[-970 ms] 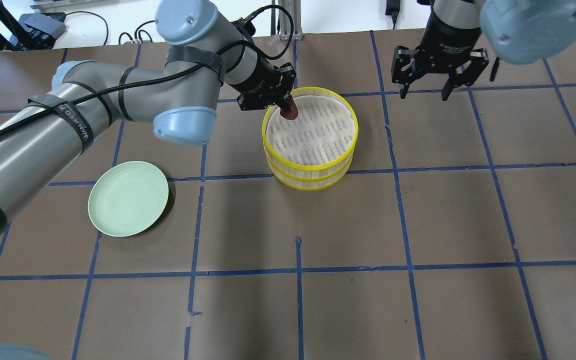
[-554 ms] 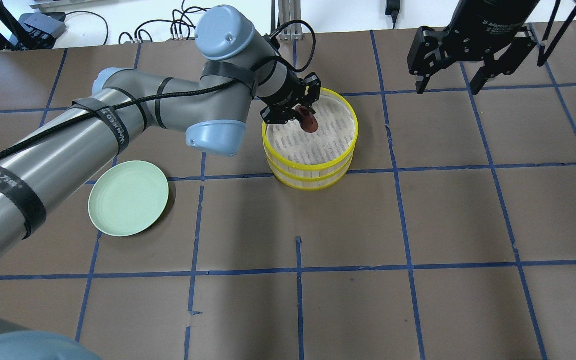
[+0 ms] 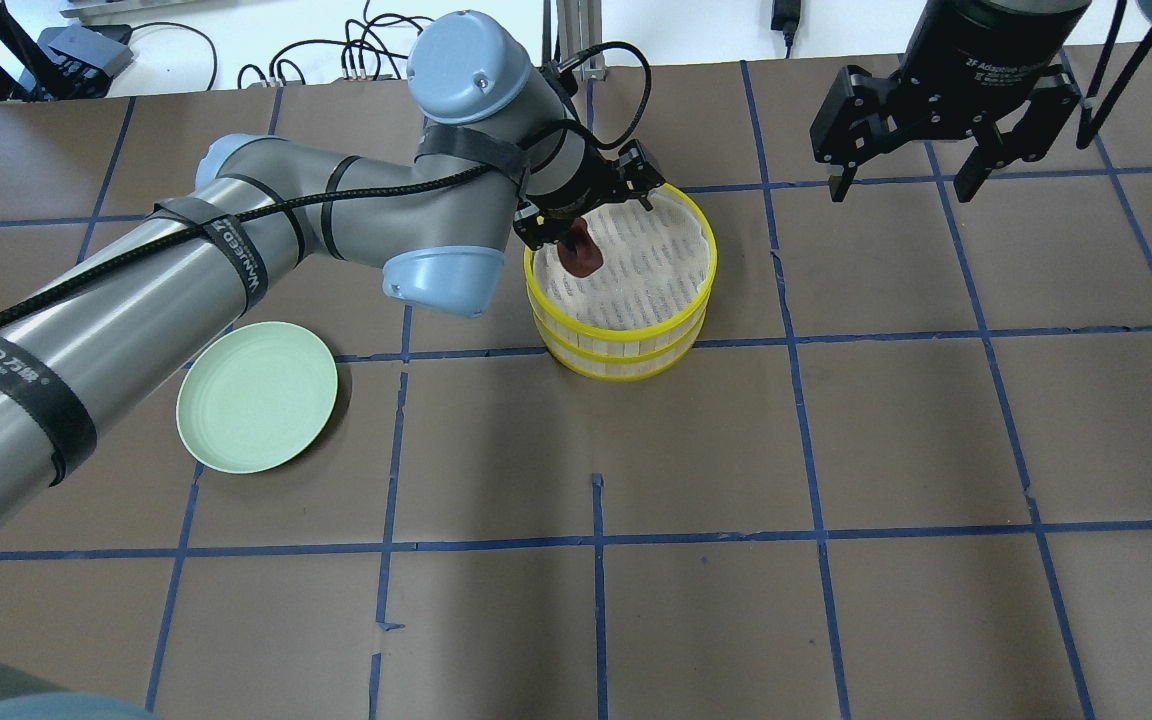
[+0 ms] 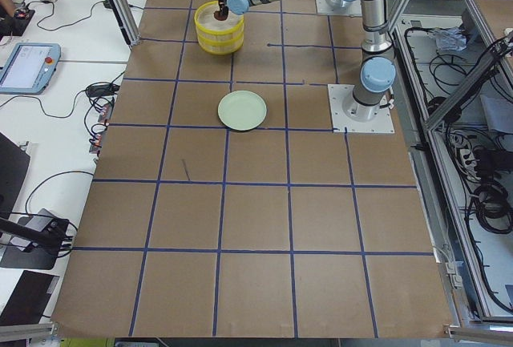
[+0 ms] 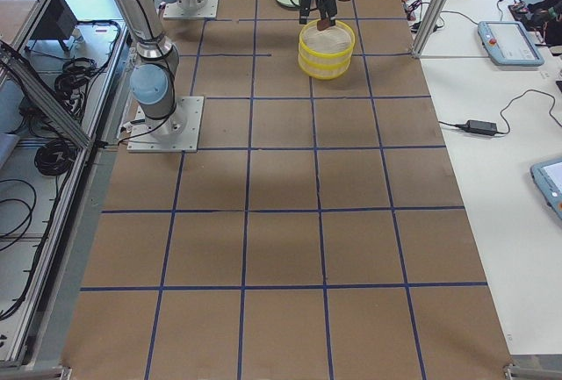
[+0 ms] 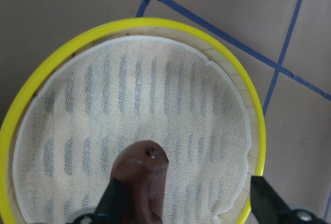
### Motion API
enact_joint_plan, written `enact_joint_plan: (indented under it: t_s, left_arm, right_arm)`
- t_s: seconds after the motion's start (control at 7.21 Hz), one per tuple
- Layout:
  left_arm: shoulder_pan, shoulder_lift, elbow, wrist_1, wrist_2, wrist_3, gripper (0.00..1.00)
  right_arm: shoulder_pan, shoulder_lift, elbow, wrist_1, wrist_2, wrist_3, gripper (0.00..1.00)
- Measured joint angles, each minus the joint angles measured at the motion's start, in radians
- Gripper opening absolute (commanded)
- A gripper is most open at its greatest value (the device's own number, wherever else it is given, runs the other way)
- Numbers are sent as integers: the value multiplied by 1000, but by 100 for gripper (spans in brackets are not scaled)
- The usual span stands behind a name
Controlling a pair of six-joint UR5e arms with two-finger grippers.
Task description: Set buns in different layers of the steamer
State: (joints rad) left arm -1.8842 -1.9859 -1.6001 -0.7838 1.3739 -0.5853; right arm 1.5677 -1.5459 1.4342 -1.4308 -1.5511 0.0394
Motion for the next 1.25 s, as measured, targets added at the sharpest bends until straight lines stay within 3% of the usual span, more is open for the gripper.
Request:
enact_joint_plan:
  t_s: [0.42,0.55,0.97,1.25]
  left_arm:
    - [11,16,-3,-14,48,98,100]
    - [46,50,-7,-72,59,201,100]
    - [228,268,-11,-508,76,569,100]
    - [300,379,-9,-711,144,616,100]
  right_arm:
    - [0,-3,13,-18,-4,14,99]
    - [0,-3,15,-25,-9,20,99]
    - [-1,-4,22,-39,-43,16,99]
    - [-1,-2,23,-50,-47,16,99]
